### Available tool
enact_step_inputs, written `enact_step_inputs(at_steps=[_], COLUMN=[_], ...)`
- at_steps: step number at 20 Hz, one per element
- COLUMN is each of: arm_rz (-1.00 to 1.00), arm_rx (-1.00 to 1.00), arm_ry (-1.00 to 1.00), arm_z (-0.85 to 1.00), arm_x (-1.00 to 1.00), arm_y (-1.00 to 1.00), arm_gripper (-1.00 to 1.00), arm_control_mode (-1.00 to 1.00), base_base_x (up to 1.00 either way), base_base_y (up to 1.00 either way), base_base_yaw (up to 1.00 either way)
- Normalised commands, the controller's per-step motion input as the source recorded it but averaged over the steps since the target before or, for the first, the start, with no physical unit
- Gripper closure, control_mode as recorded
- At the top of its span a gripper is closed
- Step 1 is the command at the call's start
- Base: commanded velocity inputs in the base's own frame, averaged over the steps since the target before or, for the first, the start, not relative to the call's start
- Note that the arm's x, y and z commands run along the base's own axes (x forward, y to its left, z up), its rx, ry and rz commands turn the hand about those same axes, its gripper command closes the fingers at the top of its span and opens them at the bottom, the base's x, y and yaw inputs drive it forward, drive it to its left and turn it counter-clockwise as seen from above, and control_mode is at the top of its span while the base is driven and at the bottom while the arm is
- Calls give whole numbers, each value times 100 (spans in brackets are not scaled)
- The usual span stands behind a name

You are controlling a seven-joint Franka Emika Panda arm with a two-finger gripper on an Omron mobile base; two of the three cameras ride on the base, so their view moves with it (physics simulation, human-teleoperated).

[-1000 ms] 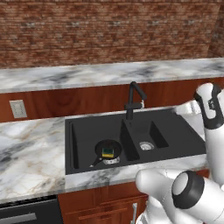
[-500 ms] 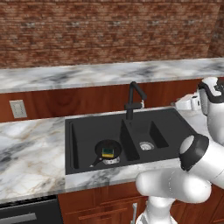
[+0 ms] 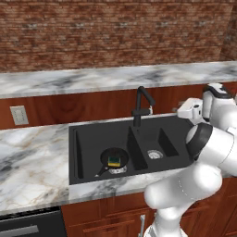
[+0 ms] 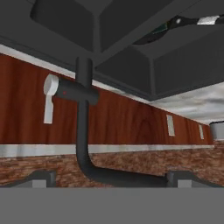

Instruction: Pick the pan and sponge and place them into the sink. Then turn on the water.

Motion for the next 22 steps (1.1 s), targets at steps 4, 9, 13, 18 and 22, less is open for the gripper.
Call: enact_step_inputs(at_steps=[4,9,13,18,22], arm_rz=[0,0,0,1,3], arm_rx=[0,0,0,0,0], arm_ry=[-4,0,0,0,0], arm_z=[-6,-10,-17,-28,-31], arm_x=[37,43,49,34,17], arm_y=[8,0,1,8,12], arm_gripper=[-100,-100,-100,-100,-100], arm_control_mode=[-100,-100,-100,-100,-100], base_base_x=[0,0,0,0,0], base_base_y=[0,0,0,0,0], base_base_yaw=[0,0,0,0,0])
